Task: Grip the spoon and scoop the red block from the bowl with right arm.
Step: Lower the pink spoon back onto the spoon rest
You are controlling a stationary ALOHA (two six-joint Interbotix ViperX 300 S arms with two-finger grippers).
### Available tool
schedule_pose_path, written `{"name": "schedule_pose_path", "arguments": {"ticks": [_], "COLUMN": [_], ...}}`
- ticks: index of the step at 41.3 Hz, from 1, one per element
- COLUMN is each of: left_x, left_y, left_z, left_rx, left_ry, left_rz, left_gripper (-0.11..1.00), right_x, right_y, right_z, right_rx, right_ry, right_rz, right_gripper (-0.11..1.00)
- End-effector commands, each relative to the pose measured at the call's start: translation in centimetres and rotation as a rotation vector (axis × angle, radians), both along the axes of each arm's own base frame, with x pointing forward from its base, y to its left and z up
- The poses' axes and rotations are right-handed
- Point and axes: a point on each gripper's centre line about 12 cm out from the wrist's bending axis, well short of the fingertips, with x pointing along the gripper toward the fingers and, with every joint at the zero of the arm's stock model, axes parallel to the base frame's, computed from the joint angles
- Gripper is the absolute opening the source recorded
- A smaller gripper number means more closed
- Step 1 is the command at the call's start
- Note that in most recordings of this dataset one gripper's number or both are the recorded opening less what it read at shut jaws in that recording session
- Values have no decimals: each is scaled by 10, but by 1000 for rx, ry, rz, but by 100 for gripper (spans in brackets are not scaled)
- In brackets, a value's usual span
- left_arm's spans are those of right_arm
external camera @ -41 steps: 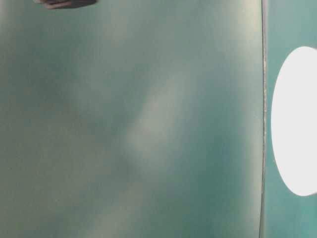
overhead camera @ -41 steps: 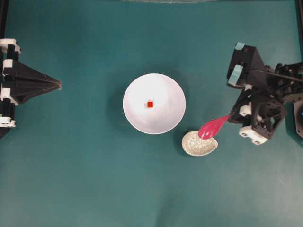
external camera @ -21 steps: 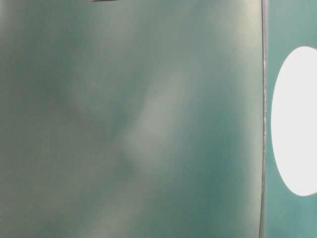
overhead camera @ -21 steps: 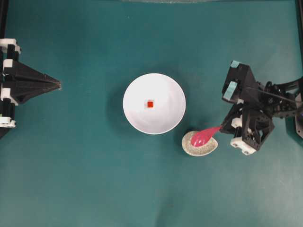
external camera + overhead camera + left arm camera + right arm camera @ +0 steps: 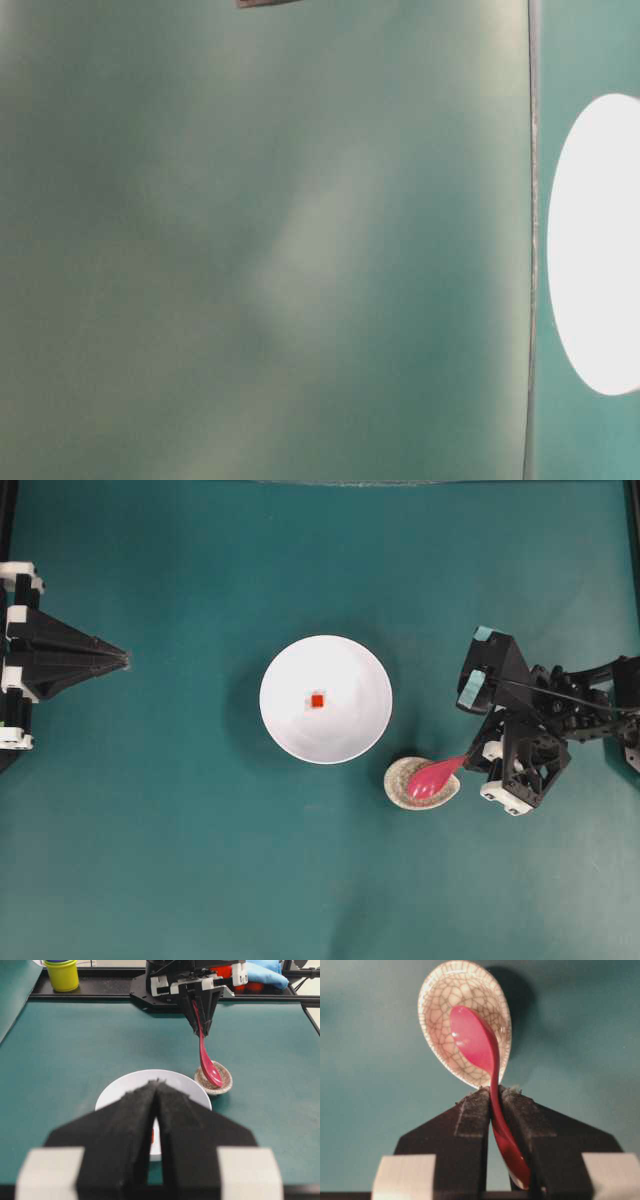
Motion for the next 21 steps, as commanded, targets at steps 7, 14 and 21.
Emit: {"name": "schedule_pose_path", "arguments": {"ticks": [7,14,21], "left_x": [2,2,2], "left_y": [1,1,1], "left_z": [11,11,11], "left_rx": [4,4,4], "left_ry": [-32,-32,-34], "left_rz": [2,2,2], "left_gripper": [0,0,0], "right_x": [1,-2,-6], "right_y": [4,6,9], "right_z": [4,2,0], "right_rx": [-5,-21,-64], "right_ry": [-8,10,33], "right_rz": [21,49,100], "right_gripper": [44,62,62]}}
